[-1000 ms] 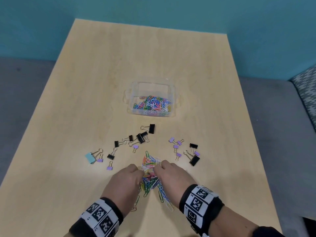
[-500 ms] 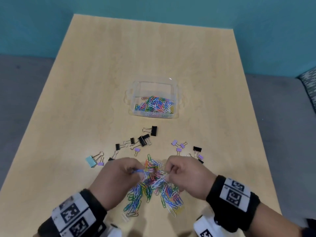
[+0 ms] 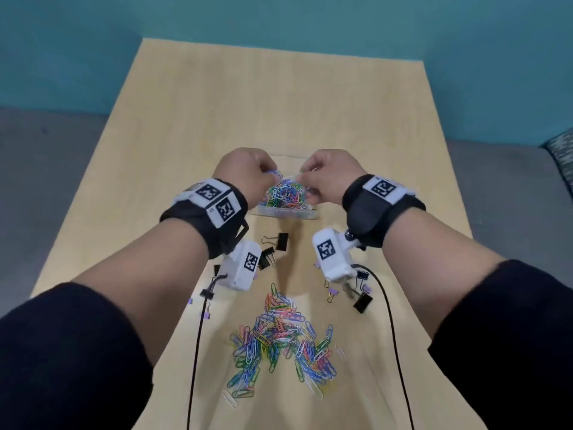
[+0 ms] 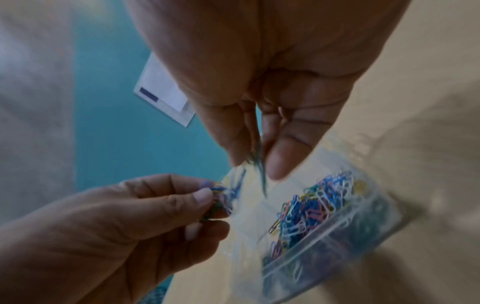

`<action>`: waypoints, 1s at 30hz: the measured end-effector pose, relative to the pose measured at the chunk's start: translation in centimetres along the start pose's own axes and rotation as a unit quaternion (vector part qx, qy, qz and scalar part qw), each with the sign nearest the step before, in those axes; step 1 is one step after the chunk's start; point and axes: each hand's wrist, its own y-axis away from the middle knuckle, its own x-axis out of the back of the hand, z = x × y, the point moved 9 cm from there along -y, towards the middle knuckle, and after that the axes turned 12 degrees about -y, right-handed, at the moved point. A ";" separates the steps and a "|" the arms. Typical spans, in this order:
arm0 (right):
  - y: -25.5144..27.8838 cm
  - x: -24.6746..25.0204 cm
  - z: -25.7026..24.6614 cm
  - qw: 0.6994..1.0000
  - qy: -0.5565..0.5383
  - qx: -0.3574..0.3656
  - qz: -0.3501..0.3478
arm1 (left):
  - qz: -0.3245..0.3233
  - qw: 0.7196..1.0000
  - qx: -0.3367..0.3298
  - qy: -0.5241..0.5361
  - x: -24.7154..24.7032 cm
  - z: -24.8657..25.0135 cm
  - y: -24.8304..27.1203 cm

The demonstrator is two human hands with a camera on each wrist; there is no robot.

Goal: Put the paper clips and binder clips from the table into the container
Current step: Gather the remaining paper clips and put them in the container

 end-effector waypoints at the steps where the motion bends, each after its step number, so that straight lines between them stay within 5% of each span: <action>1: 0.0 0.0 -0.2 0.999 0.049 -0.007 -0.001 | -0.017 0.999 0.004 -0.034 -0.4 -0.3 -0.1; 4: 2.2 1.2 -1.3 0.958 0.282 0.046 0.021 | -0.021 0.996 0.000 -0.084 0.1 -1.2 1.7; 8: 10.4 -1.1 1.7 0.925 0.353 0.134 -0.047 | 0.012 0.989 -0.072 -0.130 -0.2 -1.5 10.3; 11: 16.4 -5.0 8.4 0.892 0.403 0.089 -0.187 | -0.125 0.965 -0.082 -0.214 -5.8 -2.7 18.2; 14: 19.5 -8.1 12.1 0.860 0.443 0.100 -0.234 | -0.212 0.938 -0.035 -0.272 -10.2 -5.0 22.7; 23: 18.7 -11.5 12.4 0.795 0.542 0.160 -0.222 | -0.119 0.948 -0.068 -0.287 -12.1 -5.0 21.9; 26: 20.0 -9.9 12.3 0.824 0.504 0.159 -0.202 | -0.119 0.958 -0.068 -0.252 -11.4 -5.4 22.2; 30: 22.0 -5.8 14.4 0.890 0.435 0.023 -0.135 | -0.130 0.966 -0.018 -0.225 -11.1 -7.0 23.8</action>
